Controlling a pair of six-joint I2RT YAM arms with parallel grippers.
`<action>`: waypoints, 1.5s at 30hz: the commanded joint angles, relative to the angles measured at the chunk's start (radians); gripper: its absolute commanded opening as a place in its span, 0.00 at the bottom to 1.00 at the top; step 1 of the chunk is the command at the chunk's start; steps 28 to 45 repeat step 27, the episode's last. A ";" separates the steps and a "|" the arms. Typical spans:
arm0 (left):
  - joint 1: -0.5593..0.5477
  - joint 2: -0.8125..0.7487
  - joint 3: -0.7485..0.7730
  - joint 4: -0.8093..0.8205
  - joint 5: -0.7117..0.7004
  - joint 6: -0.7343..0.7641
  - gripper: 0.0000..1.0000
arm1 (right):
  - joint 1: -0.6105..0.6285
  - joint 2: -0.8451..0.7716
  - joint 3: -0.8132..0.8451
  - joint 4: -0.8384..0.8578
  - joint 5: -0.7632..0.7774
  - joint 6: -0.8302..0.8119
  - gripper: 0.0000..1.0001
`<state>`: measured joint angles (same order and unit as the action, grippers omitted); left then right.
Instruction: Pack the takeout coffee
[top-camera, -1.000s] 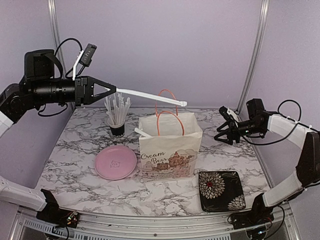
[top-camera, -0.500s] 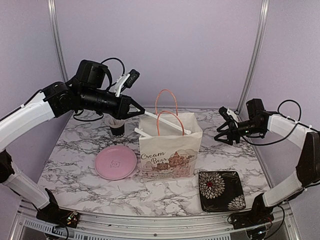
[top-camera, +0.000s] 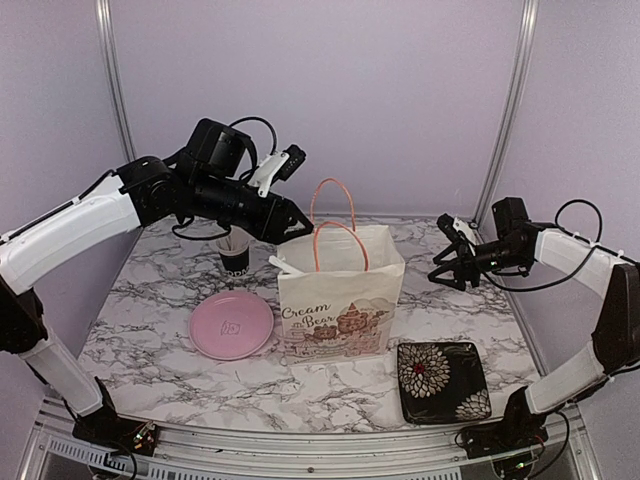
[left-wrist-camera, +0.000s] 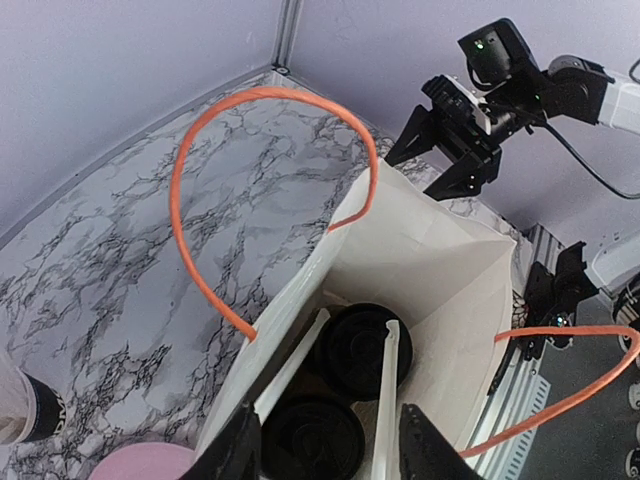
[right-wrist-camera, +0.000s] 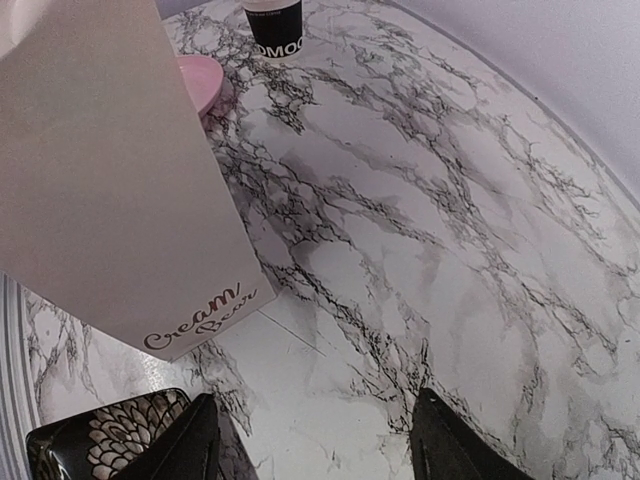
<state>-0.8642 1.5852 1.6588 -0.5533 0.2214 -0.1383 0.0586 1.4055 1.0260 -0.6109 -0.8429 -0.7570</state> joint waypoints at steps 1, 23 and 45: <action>-0.001 -0.062 0.023 -0.054 -0.155 0.045 0.53 | 0.007 0.006 0.034 -0.019 -0.003 -0.005 0.63; 0.226 -0.303 -0.117 -0.021 -0.835 0.091 0.99 | -0.022 -0.176 0.410 0.167 0.379 0.525 0.99; 0.267 -0.346 -0.181 0.013 -0.891 0.016 0.99 | -0.021 -0.265 0.339 0.306 0.467 0.625 0.99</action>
